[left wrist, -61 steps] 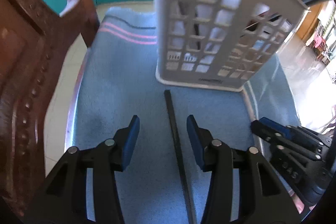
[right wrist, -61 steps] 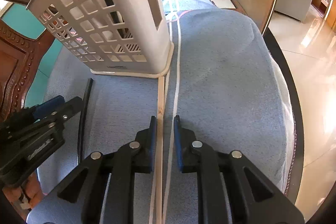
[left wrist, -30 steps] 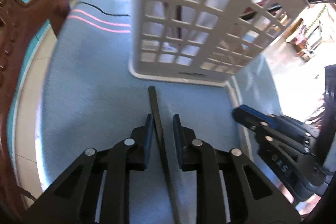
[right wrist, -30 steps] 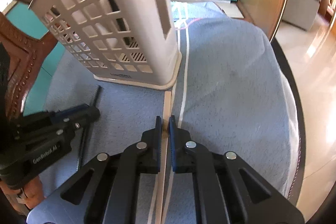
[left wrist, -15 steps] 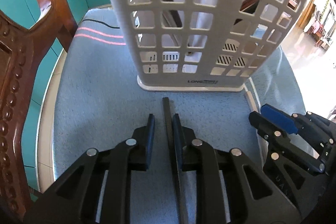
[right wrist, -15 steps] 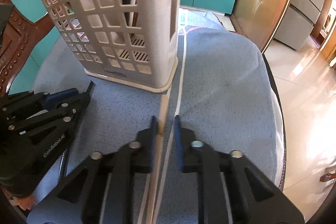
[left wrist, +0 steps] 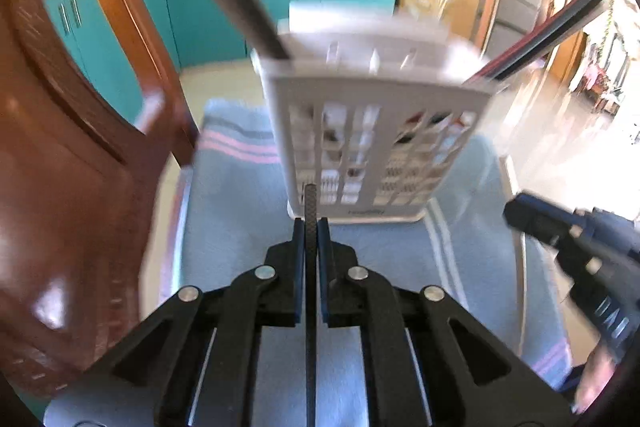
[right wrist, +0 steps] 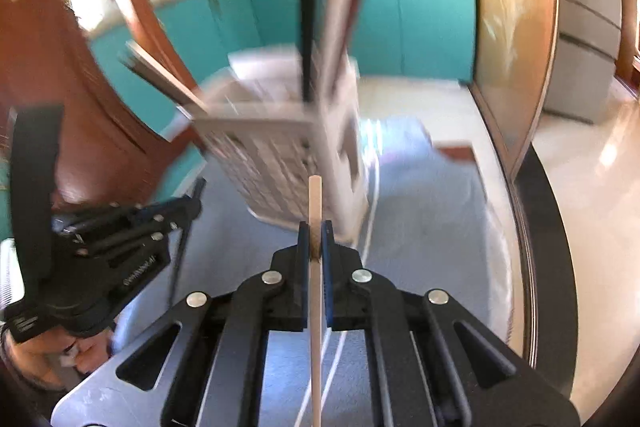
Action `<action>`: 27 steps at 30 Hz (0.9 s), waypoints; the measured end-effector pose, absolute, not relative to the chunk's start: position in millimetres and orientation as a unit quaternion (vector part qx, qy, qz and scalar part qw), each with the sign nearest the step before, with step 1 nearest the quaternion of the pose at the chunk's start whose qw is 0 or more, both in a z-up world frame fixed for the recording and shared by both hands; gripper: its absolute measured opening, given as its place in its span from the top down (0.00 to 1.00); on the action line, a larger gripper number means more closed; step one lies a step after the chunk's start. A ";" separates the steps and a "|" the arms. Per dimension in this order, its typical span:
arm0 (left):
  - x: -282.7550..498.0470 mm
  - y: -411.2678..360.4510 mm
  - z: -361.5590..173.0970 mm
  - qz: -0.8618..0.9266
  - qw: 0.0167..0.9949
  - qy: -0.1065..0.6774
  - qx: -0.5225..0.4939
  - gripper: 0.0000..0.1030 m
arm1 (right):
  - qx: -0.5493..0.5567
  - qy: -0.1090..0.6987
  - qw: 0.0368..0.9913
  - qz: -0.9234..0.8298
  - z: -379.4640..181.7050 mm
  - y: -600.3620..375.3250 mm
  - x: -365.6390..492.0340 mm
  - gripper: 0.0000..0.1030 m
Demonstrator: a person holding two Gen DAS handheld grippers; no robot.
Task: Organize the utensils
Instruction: 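Lift both chopsticks into the white utensil holder and open both tools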
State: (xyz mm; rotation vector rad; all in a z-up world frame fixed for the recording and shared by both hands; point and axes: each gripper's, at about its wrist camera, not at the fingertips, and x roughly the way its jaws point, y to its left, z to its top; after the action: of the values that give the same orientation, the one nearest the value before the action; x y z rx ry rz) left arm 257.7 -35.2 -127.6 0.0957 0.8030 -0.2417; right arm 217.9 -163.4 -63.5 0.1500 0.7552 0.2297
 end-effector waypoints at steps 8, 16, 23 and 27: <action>193.9 -11.6 -17.8 -0.164 0.945 0.282 0.022 0.93 | 0.104 0.245 0.951 0.158 46.9 -193.8 164.8 0.94; 198.2 21.4 94.5 -0.172 0.970 0.165 -0.052 0.93 | 0.174 0.104 0.969 0.142 132.3 -222.1 176.2 0.94; 230.2 20.5 90.8 -0.118 0.980 0.114 -0.114 0.93 | 0.182 0.093 0.975 0.089 102.1 -224.7 220.7 0.94; 257.1 4.2 61.8 -0.103 0.978 0.150 -0.106 0.93 | 0.163 0.118 0.976 0.089 81.5 -212.0 240.2 0.94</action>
State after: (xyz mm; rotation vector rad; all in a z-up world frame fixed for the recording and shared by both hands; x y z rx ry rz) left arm 257.1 4.2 61.8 -0.2145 0.3018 -0.2069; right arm 240.2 -212.0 81.5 0.3285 0.2372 0.1788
